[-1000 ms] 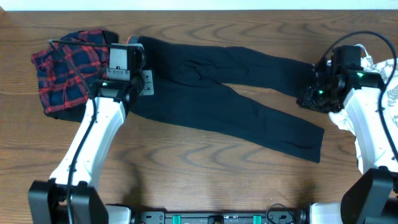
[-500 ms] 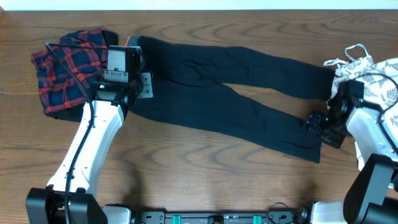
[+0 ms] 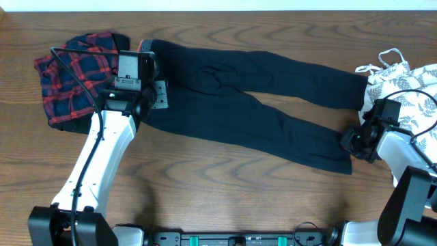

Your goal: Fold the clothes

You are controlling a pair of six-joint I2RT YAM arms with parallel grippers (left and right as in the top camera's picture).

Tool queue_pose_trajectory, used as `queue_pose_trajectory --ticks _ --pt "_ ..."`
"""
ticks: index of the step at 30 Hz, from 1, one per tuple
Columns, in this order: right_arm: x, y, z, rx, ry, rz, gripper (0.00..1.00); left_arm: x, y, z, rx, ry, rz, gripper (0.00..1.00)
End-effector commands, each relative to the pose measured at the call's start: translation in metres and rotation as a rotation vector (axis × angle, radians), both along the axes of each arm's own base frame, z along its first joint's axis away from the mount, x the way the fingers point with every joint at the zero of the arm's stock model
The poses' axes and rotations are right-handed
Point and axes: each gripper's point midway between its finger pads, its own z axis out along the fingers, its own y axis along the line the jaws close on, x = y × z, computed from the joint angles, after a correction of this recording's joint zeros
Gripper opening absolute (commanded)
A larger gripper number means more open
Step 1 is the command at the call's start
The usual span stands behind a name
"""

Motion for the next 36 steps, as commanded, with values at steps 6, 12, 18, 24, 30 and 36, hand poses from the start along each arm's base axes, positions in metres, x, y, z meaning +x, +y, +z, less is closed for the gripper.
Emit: queue_pose_trajectory --ticks 6,12,18,24,30,36 --pt "0.005 -0.016 -0.005 -0.073 -0.042 -0.025 0.01 -0.002 0.001 0.004 -0.005 -0.005 0.011 0.58" --pt "0.02 -0.044 0.004 -0.133 -0.129 -0.091 0.01 -0.002 0.001 0.004 -0.005 -0.005 0.011 0.58" --pt "0.017 -0.067 0.006 -0.156 -0.149 -0.131 0.01 -0.002 0.001 0.004 -0.005 -0.005 0.011 0.58" --pt "0.014 -0.081 0.003 -0.162 -0.149 -0.169 0.01 -0.002 0.001 0.004 -0.005 -0.005 0.011 0.58" --pt "0.016 -0.073 -0.006 -0.113 -0.152 -0.11 0.01 -0.002 0.001 0.004 -0.005 -0.005 0.011 0.58" --pt "0.019 -0.067 -0.006 -0.078 -0.16 -0.088 0.17 -0.002 0.001 0.004 -0.004 -0.005 0.011 0.58"
